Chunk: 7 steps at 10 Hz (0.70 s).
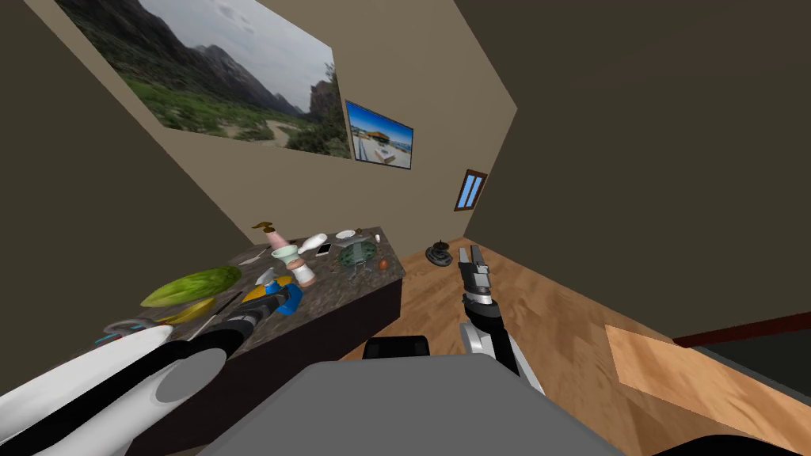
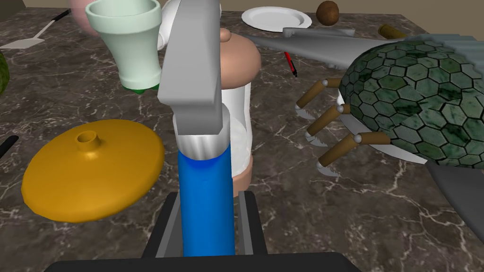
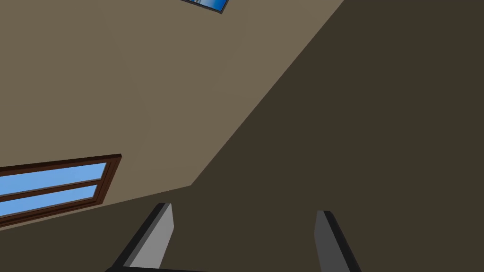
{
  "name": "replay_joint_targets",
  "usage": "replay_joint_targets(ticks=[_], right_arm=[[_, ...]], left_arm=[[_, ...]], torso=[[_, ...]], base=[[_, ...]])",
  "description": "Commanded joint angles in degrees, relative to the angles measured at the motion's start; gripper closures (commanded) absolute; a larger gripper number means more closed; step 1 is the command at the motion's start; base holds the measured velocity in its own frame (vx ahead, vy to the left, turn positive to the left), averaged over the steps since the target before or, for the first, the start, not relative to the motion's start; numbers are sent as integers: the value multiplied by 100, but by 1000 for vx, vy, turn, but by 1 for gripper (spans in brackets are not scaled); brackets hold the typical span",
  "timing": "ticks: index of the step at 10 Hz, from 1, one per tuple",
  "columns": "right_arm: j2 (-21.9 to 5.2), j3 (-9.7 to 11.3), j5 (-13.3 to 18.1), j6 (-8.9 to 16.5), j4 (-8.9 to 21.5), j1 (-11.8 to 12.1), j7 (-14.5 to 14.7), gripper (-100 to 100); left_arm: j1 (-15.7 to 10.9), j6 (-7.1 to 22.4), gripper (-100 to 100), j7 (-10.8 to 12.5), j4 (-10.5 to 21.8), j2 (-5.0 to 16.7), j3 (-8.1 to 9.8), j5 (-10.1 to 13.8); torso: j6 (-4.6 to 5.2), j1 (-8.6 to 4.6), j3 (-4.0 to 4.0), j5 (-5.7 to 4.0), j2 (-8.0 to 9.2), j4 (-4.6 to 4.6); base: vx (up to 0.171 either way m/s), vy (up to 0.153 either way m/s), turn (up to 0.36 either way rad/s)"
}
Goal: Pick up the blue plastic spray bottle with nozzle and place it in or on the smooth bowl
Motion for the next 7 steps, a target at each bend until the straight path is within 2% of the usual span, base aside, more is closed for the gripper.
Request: replay_joint_targets(ticks=[1,2,3,4,7], right_arm=[[0,0,0,0,0,0,0,0],[0,0,0,0,0,0,0,0],[0,1,0,0,0,-1,0,0],[0,1,0,0,0,-1,0,0],[1,1,0,1,0,-3,0,0]], left_arm=[[140,40,100,-29,-286,-173,-142,-20],[106,8,100,-31,-172,-105,-88,12],[117,12,0,-35,-194,-115,-97,13],[258,166,100,5,-274,65,-141,214],[483,431,100,110,-433,346,-177,526]], torso=[[0,0,0,0,0,0],[-2,0,0,0,0,0],[4,-6,4,-1,8,1],[3,-11,8,-2,15,3],[-6,-16,51,9,98,12]], base=[[68,50,179],[30,15,36],[0,0,0],[-79,-7,11],[-165,-2,4]])
